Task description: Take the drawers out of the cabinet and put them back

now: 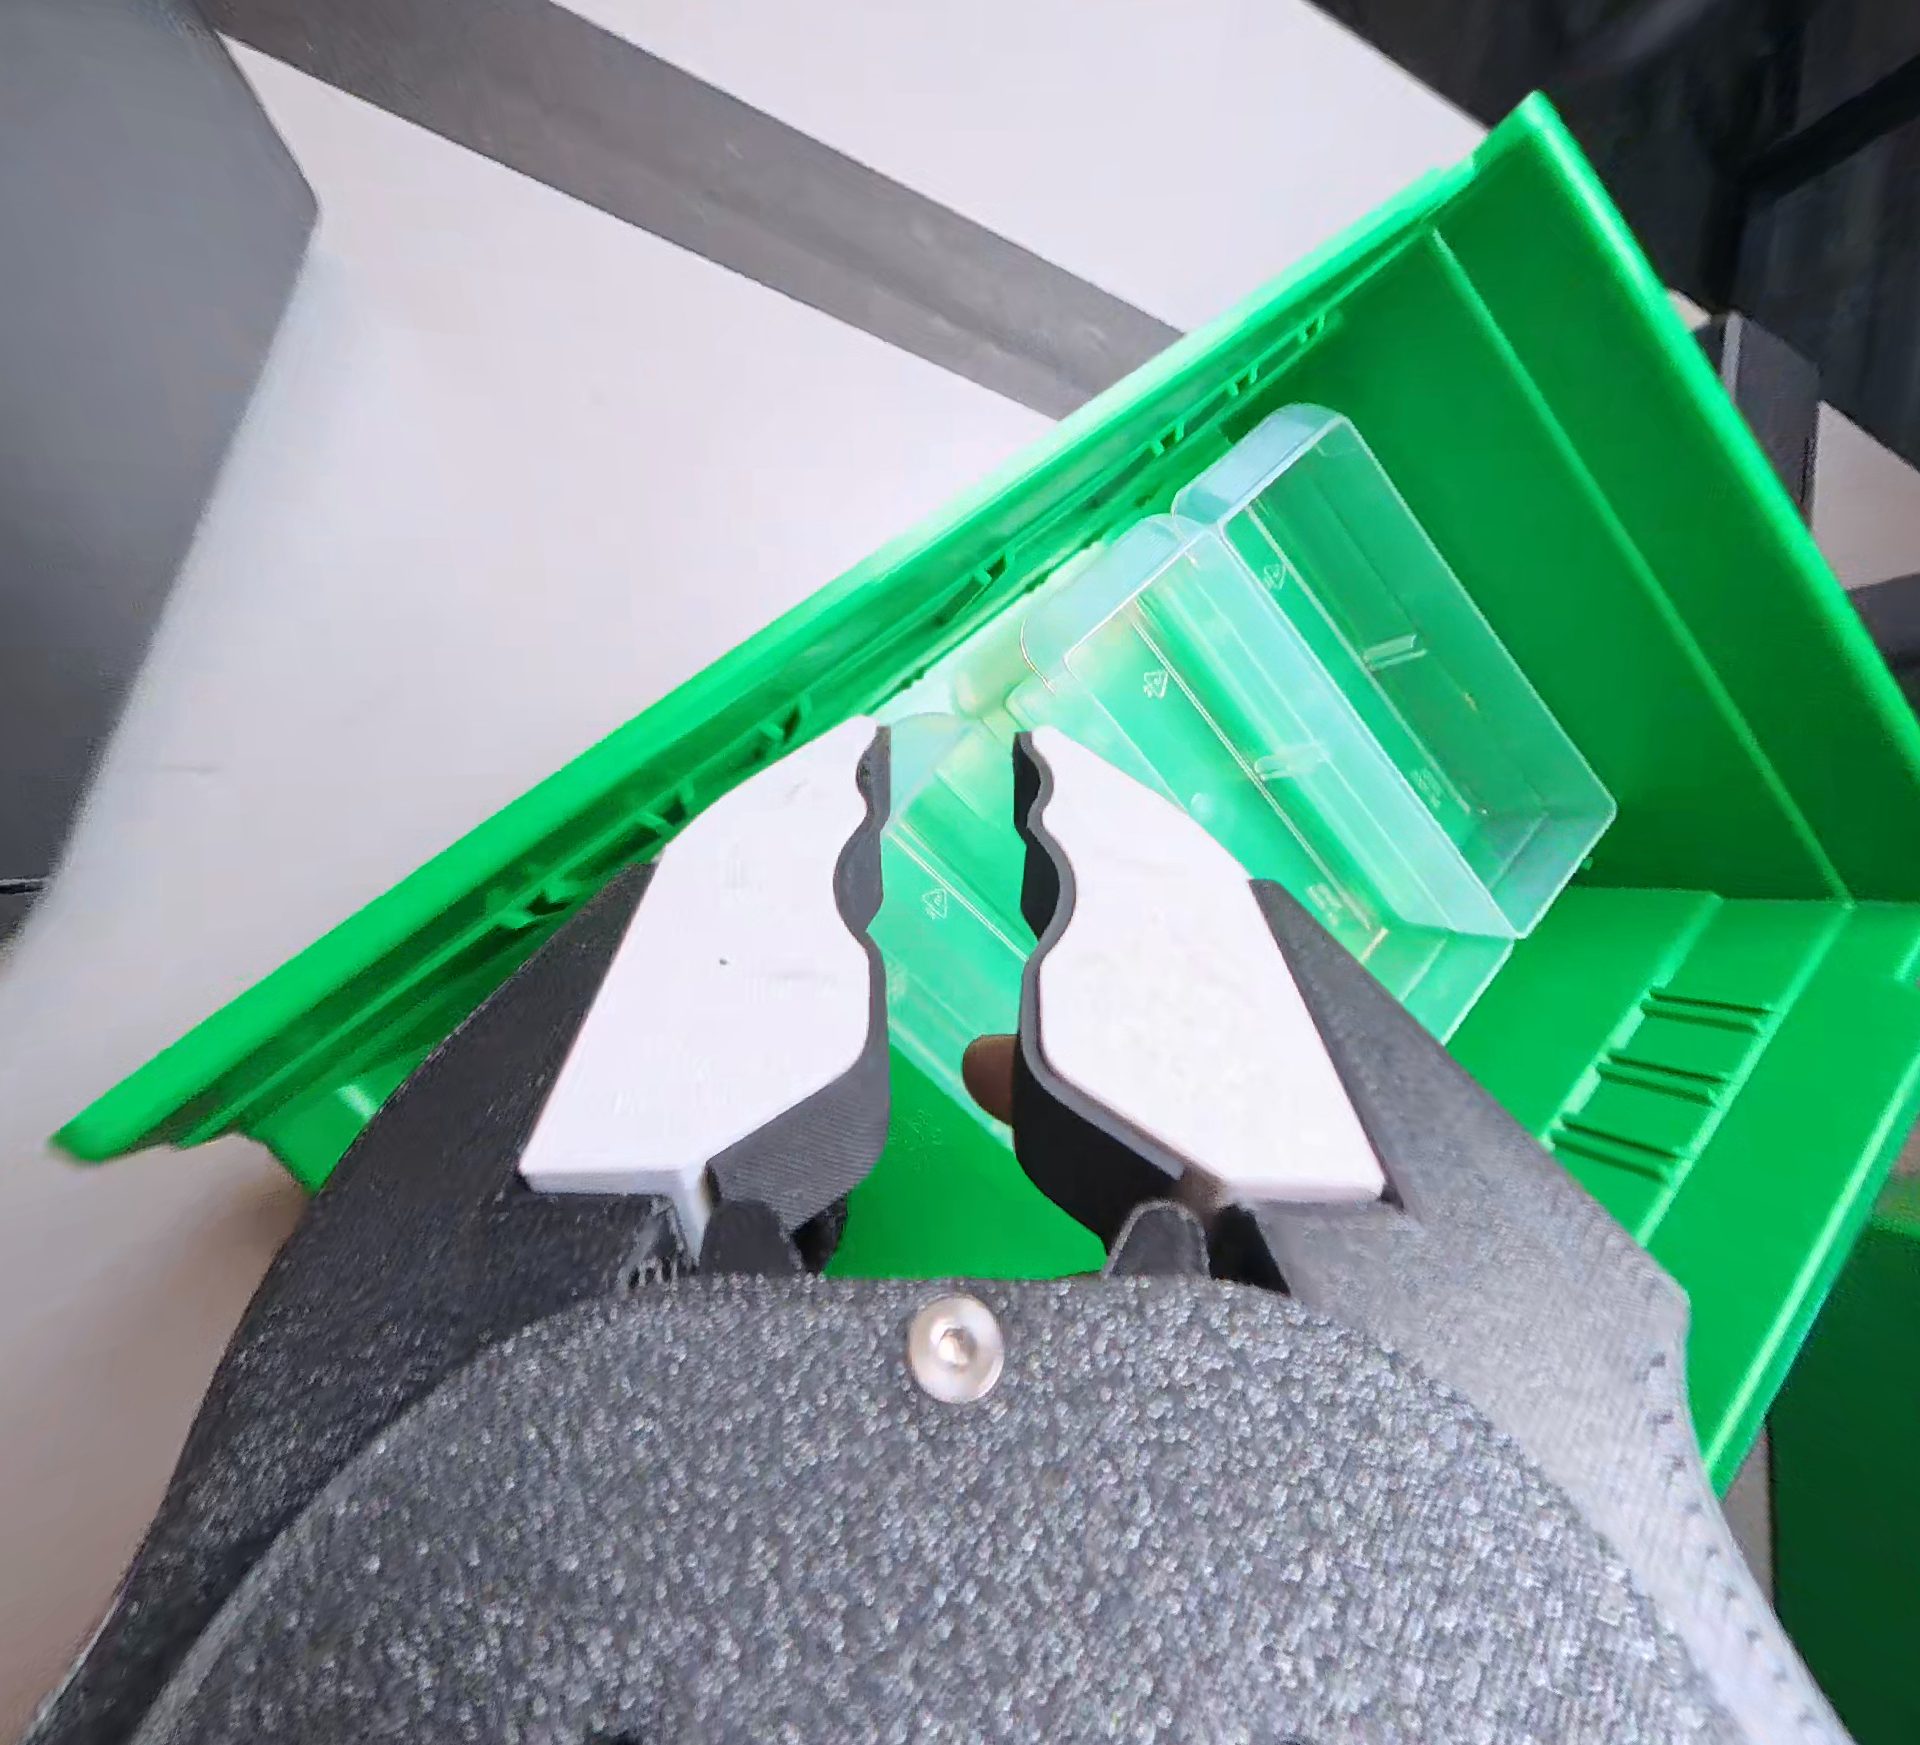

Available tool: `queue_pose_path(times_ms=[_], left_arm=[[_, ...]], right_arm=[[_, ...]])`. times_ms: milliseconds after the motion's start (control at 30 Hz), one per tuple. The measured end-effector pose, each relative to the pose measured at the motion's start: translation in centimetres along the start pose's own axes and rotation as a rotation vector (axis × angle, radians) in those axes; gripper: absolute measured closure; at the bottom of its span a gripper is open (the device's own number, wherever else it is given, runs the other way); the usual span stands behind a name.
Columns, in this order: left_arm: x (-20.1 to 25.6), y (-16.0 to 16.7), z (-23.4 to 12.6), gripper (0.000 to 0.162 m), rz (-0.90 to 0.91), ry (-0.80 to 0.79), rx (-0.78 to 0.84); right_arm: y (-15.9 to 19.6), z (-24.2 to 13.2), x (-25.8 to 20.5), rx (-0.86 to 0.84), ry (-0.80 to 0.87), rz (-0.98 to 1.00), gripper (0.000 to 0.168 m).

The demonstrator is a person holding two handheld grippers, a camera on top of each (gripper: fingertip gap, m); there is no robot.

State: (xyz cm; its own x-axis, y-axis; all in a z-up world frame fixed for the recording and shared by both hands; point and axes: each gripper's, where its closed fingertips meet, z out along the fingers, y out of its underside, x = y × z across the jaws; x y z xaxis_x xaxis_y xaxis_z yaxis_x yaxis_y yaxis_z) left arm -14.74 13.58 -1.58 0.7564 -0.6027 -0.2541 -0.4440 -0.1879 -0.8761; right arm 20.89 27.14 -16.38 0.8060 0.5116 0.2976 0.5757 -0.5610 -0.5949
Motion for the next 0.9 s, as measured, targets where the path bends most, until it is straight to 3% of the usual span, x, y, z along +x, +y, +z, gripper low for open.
queue_pose_path(times_ms=[167, 367, 500, 600, 900], left_arm=[[0.0, 0.0, 0.0, 0.161, -0.005, 0.005, 0.002], [0.0, 0.0, 0.0, 0.161, -0.004, 0.003, 0.002], [0.0, 0.0, 0.0, 0.161, -0.007, 0.004, 0.003], [0.0, 0.0, 0.0, 0.161, -0.009, 0.004, 0.004], [0.0, 0.0, 0.0, 0.161, -0.011, 0.011, 0.008]], right_arm=[[-0.1, -2.4, -1.0, 0.075, -0.101, -0.091, 0.137], [6.2, -3.0, -1.7, -0.161, -0.209, -0.376, 0.132], [8.3, -1.6, 0.1, -0.237, -0.072, -0.532, 0.149], [7.8, -0.6, 0.7, -0.223, -0.008, -0.585, 0.16], [6.4, 0.1, 2.0, -0.191, 0.071, -0.601, 0.149]])
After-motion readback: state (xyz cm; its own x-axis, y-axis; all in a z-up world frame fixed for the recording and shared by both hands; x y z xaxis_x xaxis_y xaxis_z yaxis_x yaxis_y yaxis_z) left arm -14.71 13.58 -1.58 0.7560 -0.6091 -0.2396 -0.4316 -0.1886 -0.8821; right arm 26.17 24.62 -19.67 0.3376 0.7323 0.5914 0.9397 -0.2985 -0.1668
